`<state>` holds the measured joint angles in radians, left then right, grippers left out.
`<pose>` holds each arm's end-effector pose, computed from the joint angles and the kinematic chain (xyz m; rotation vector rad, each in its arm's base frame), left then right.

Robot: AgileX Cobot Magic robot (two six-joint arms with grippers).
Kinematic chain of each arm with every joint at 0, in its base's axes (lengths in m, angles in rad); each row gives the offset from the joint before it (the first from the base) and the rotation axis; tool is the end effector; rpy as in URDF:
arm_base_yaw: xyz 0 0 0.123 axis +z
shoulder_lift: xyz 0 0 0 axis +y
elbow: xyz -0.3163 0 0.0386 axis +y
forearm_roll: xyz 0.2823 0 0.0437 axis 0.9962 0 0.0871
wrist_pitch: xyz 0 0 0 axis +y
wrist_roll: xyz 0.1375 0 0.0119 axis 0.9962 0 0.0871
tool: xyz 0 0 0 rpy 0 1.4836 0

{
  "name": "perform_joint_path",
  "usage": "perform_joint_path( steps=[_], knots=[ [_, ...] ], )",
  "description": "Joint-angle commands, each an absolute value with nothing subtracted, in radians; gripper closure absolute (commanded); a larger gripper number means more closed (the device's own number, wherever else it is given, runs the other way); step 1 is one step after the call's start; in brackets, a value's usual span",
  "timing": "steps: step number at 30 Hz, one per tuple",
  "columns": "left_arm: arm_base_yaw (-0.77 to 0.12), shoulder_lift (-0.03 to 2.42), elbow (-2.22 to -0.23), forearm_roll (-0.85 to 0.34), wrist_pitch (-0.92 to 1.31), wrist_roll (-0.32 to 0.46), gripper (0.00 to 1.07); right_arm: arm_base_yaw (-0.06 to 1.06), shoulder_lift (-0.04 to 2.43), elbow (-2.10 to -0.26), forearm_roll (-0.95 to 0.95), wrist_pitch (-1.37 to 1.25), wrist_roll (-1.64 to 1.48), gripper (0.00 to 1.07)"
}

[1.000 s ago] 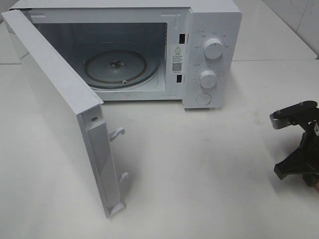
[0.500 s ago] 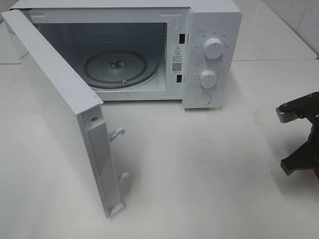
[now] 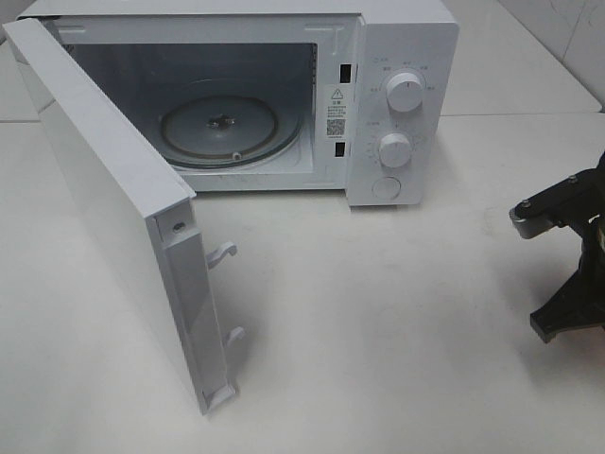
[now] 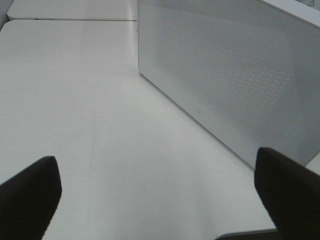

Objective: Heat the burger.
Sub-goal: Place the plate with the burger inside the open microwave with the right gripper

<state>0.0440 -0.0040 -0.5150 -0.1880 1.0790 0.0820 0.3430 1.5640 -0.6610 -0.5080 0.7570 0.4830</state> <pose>0.0296 -0.0215 0.2771 0.0515 2.0317 -0.1455 0.2546 0.0419 0.1152 -0.3454 2.9467 -0.4767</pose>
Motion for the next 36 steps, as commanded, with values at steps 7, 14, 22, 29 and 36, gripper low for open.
perform_joint_path(
  steps=[7, 14, 22, 29, 36],
  knots=[
    [0.048, -0.021, -0.515, -0.192, 1.070, 0.078, 0.09, 0.438, 1.421, -0.614, -0.571, 0.827, 0.490, 1.07],
    [0.048, -0.021, -0.515, -0.192, 1.070, 0.078, 0.09, 0.529, 1.342, -0.561, -0.562, 0.867, 0.492, 1.07],
    [0.048, -0.021, -0.515, -0.192, 1.070, 0.078, 0.09, 0.634, 1.305, -0.552, -0.562, 0.937, 0.489, 1.07],
    [0.048, -0.021, -0.515, -0.192, 1.070, 0.078, 0.09, 0.729, 1.305, -0.552, -0.564, 0.939, 0.485, 1.07],
    [0.048, -0.021, -0.515, -0.192, 1.070, 0.078, 0.09, 0.837, 1.305, -0.552, -0.566, 0.939, 0.476, 1.07]
  ],
)
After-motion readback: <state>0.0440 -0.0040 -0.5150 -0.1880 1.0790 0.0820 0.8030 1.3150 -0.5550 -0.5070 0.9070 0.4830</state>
